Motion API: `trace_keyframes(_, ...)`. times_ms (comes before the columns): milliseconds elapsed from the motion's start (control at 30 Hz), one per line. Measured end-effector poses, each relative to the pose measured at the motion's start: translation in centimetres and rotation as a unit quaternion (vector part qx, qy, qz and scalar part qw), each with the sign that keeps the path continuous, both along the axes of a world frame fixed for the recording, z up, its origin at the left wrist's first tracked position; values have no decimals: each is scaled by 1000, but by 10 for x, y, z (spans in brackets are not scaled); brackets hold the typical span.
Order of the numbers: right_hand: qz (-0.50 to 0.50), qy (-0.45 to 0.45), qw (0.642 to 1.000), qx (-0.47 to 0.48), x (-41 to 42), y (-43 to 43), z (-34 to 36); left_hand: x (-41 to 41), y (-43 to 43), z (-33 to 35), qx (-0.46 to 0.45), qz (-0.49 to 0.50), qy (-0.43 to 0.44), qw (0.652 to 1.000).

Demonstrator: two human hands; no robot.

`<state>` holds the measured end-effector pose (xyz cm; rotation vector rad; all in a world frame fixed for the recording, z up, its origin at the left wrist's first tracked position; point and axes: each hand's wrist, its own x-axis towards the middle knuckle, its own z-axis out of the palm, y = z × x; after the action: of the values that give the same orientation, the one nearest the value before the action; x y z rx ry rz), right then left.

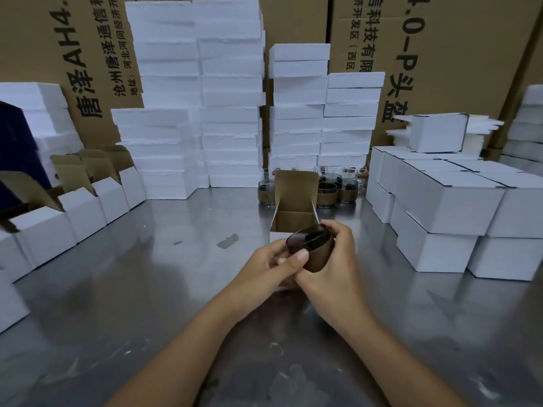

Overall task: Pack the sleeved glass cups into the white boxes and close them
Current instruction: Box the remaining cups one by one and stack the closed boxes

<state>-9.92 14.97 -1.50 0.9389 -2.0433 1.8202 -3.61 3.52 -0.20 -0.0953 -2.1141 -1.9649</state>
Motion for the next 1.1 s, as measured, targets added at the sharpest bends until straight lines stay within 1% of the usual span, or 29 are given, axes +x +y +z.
trace_keyframes(167, 49, -36, 998, -23, -2, 1, 3, -3, -7, 1, 70, -8, -13, 997)
trace_keyframes(333, 64, -52, 996, -40, -3, 1, 3, -4, -7, 3, 126, -25, -31, 991)
trace_keyframes(567, 45, -58, 997, -37, -2, -1, 3, -4, -9, 2, 122, -25, -33, 992)
trace_keyframes(700, 58, -106, 989, -84, -6, 1, 5, -4, -11, 2, 105, -18, -23, 994)
trace_keyframes(833, 89, -141, 978, -129, -8, 4, 8, -5, -13, 2, 108, 2, -16, 994)
trace_keyframes(967, 106, -134, 976, -132, -6, 4, 10, -5, -14, 2, 106, 2, -20, 994)
trace_keyframes(1100, 82, -88, 986, -113, -4, 4, 8, -4, -11, 2, 111, -19, -37, 993)
